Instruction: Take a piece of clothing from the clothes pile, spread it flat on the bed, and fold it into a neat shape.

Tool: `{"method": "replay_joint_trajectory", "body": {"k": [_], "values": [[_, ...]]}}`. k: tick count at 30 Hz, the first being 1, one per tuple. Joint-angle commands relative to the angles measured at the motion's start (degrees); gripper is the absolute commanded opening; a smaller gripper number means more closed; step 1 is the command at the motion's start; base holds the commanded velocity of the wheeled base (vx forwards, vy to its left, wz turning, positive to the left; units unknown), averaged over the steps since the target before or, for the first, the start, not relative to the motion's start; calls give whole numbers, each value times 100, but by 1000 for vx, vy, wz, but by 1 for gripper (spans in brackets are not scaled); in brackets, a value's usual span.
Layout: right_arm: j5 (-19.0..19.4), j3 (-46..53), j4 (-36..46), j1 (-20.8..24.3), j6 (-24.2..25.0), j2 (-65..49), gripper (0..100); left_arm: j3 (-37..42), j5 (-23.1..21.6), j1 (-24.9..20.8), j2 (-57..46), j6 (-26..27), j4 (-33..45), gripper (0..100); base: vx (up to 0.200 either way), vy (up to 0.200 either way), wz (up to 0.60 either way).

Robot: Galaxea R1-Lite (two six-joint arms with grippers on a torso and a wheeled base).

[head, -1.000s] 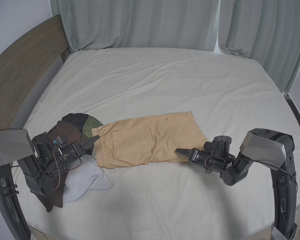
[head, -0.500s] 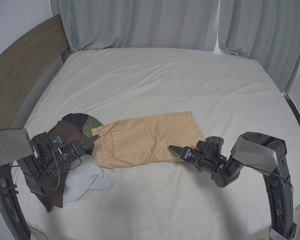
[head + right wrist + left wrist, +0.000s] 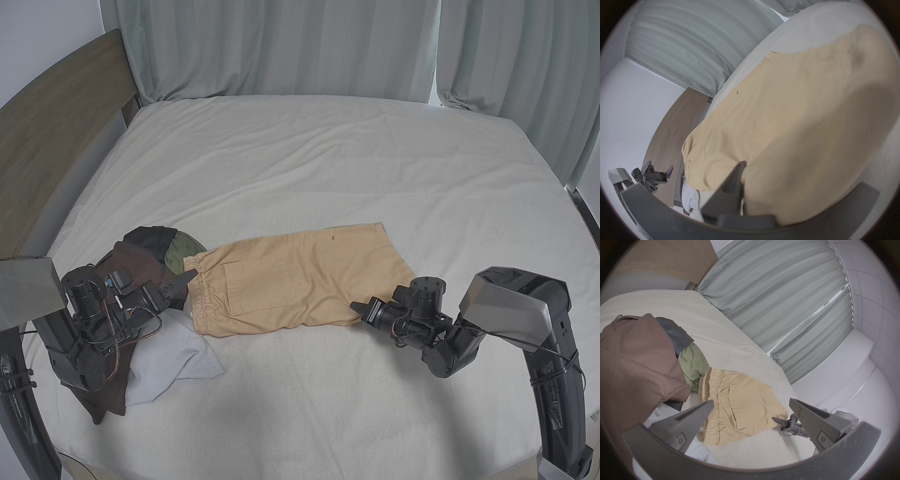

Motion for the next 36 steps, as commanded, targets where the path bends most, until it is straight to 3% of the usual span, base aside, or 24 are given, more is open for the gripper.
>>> {"method": "replay_joint_trajectory", "body": {"k": [1,36], "values": [[-30,91,-57,-15,-8,-47,0,9,-1,-7,12,1,-3,100,0,0,0],[-47,1419,-303,-182,-61,-935,0,35,-98,-42,-5,-8,-3,100,0,0,0]]}}
